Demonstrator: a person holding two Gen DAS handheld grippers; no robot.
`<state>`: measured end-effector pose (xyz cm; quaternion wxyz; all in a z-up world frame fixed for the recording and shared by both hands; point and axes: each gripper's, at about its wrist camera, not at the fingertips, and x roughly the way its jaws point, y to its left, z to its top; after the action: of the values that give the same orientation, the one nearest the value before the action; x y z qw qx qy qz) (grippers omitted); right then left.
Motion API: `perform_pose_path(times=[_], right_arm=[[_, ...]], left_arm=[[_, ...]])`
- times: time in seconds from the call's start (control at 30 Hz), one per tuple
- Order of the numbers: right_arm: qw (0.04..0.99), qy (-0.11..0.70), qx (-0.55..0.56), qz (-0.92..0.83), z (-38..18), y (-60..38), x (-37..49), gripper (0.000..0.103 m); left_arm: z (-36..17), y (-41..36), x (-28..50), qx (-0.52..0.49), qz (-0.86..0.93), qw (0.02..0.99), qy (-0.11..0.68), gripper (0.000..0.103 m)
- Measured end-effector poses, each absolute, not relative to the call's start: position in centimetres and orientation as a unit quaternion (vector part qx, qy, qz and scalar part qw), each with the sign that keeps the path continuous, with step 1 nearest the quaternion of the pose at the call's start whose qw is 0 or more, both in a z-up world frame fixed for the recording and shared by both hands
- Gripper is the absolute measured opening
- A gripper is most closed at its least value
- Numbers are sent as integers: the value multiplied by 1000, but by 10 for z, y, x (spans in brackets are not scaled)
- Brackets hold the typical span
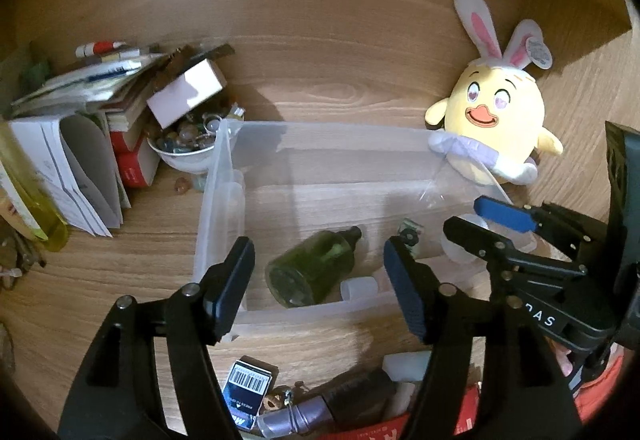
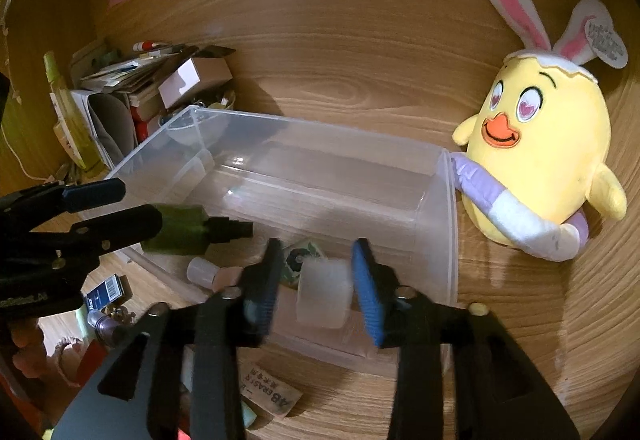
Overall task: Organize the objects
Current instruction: 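Carry the green bottle and tape roll into the clear box and release both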
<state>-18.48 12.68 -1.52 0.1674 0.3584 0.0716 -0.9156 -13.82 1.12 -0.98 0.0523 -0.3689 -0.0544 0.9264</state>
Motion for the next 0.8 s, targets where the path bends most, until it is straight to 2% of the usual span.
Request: perform_pose_path(times=[0.23,0.53,0.73,0.8], right_arm=[[169,72,343,-921,-6,128,-176,53],[172,65,331,-926,3,131,-161,56],[173,64,326,-927,5,132,-144,57],[173,61,326,-928,6,134,-137,61]], left_arm=[[1,10,-127,-358,932,42,-50,78],[3,15,-107,-347,938,3,-8,78],[3,12,-94,-353,935,21,-21,78],[5,12,-86,-348,937,21,-16,78]])
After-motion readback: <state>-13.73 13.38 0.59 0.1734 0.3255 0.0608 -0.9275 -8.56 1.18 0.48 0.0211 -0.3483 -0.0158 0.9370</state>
